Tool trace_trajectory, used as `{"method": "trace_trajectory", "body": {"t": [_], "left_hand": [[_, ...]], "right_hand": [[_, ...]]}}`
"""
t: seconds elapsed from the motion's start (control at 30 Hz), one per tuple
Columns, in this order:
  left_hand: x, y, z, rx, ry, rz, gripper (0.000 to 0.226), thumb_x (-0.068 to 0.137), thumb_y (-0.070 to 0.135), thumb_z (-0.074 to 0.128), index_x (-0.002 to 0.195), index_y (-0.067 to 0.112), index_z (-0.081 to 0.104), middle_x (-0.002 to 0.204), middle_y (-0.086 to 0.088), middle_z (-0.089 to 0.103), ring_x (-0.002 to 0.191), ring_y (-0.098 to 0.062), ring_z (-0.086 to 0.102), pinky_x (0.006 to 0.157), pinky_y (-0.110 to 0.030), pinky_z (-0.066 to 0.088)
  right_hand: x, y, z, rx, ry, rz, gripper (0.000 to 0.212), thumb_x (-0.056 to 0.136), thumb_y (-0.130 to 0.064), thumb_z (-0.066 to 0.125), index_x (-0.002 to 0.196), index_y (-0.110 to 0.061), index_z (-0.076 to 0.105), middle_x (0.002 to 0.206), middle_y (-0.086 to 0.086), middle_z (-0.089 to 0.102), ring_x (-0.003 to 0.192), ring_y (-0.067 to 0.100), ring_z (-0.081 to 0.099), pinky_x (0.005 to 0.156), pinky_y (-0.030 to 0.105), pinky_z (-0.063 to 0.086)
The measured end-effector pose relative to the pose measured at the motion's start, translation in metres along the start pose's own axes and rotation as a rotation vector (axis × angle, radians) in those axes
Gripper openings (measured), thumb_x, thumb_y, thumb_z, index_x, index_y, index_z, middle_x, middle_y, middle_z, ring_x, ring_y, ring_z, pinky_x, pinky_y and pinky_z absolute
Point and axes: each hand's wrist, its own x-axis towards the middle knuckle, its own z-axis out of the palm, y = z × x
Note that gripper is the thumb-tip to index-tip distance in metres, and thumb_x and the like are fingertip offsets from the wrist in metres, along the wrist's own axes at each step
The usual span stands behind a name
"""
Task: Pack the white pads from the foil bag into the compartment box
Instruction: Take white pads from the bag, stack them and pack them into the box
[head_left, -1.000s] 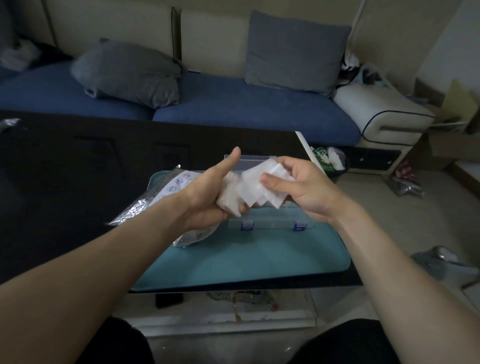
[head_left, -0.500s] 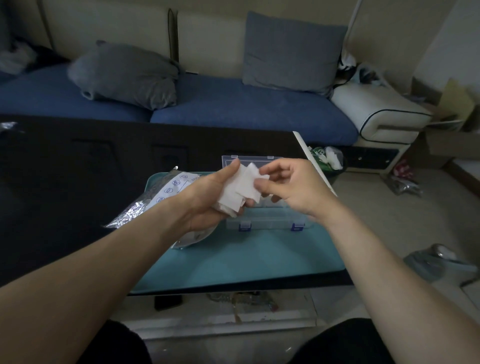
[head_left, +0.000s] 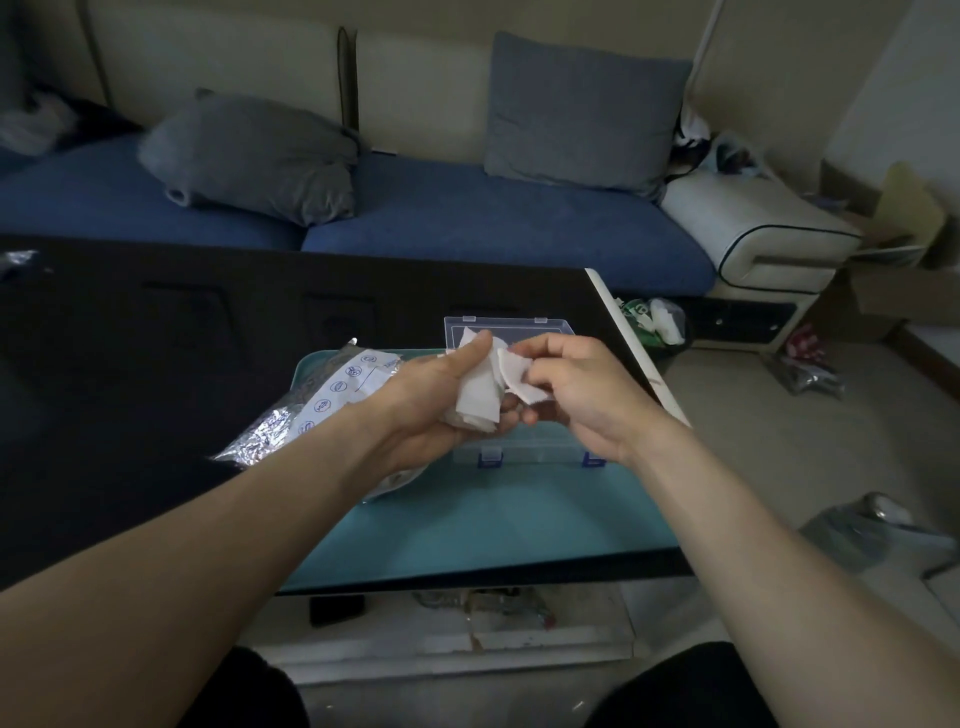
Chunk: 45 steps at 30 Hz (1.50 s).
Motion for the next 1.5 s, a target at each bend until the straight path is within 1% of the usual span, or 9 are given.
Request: {"method": "trace_trajectory", "body": {"t": [0.1,0.23,0.43,0.6,0.73,1.0,1.1,1.27,1.5], "left_hand": [[0.001,0.001,-0.003,-0.012,0.007,0.030,0.047,0.102,0.038,0.047,0.129,0.000,0.057,0.100,-0.017,0.065,0.070,-0.023,0.065,0.061,-0.034,0.058],[0.001,-0.002,-0.010,0.061,-0.004,0.046,0.054,0.099,0.042,0.050,0.132,0.000,0.056,0.111,-0.019,0.066,0.086,-0.028,0.067,0.066,-0.038,0.060],[0.003,-0.003,-0.011,0.044,-0.013,0.058,0.047,0.102,0.039,0.045,0.122,0.000,0.060,0.101,-0.019,0.066,0.072,-0.026,0.065,0.062,-0.037,0.059],[0.006,-0.004,-0.013,0.059,0.038,0.100,0.042,0.101,0.038,0.050,0.125,0.003,0.056,0.094,-0.016,0.062,0.066,-0.025,0.061,0.052,-0.030,0.052],[0.006,-0.003,-0.011,0.113,0.012,0.093,0.049,0.098,0.050,0.048,0.125,0.010,0.060,0.101,-0.012,0.065,0.071,-0.021,0.061,0.050,-0.025,0.046],[0.005,-0.005,-0.007,0.084,-0.059,0.005,0.084,0.097,0.067,0.017,0.133,0.000,0.055,0.118,-0.023,0.067,0.094,-0.034,0.068,0.072,-0.045,0.061],[0.001,-0.002,-0.005,-0.021,-0.089,-0.020,0.069,0.103,0.056,0.023,0.136,0.002,0.050,0.126,-0.023,0.065,0.107,-0.038,0.067,0.079,-0.049,0.061],[0.002,0.002,-0.008,-0.029,-0.157,-0.032,0.067,0.101,0.059,0.028,0.138,0.007,0.051,0.130,-0.019,0.062,0.105,-0.031,0.067,0.093,-0.045,0.056],[-0.006,-0.003,-0.003,0.006,-0.285,-0.044,0.032,0.090,0.042,0.057,0.101,0.019,0.077,0.106,-0.010,0.071,0.096,-0.026,0.068,0.093,-0.048,0.053]], "right_hand": [[0.002,0.000,-0.005,0.113,0.066,-0.025,0.019,0.088,0.005,0.068,0.102,-0.008,0.064,0.094,0.013,0.070,0.066,0.020,0.070,0.059,0.029,0.057],[0.002,0.006,-0.011,-0.044,-0.023,-0.080,0.036,0.085,-0.004,0.076,0.117,-0.012,0.064,0.082,0.005,0.068,0.069,0.011,0.070,0.057,0.024,0.054],[0.006,0.004,-0.017,-0.105,0.074,-0.205,0.007,0.089,-0.011,0.074,0.090,-0.017,0.071,0.077,-0.004,0.068,0.065,0.007,0.064,0.053,0.022,0.050],[-0.001,-0.005,-0.030,0.116,-0.048,-0.090,0.012,0.084,-0.013,0.075,0.094,-0.011,0.069,0.074,-0.003,0.071,0.060,0.009,0.060,0.050,0.019,0.049],[-0.005,-0.004,-0.026,-0.070,-0.184,-0.004,0.032,0.074,-0.014,0.080,0.101,-0.010,0.064,0.082,0.009,0.075,0.065,0.015,0.068,0.053,0.023,0.054],[-0.002,0.002,-0.012,-0.421,-0.010,-0.152,0.037,0.070,-0.030,0.091,0.088,-0.012,0.064,0.064,0.002,0.072,0.051,0.010,0.064,0.048,0.022,0.046],[0.002,0.002,-0.013,-0.574,0.119,-0.252,0.050,0.064,-0.048,0.091,0.099,-0.025,0.063,0.088,-0.009,0.068,0.074,0.005,0.065,0.066,0.023,0.051],[-0.007,0.001,-0.012,-0.570,-0.169,-0.276,0.115,0.052,-0.055,0.088,0.151,-0.033,0.035,0.141,-0.015,0.044,0.130,0.001,0.045,0.100,0.029,0.051],[-0.003,0.002,-0.009,-0.605,-0.189,-0.402,0.108,0.056,-0.030,0.098,0.148,-0.028,0.042,0.127,-0.010,0.062,0.127,0.004,0.053,0.112,0.030,0.041]]}}
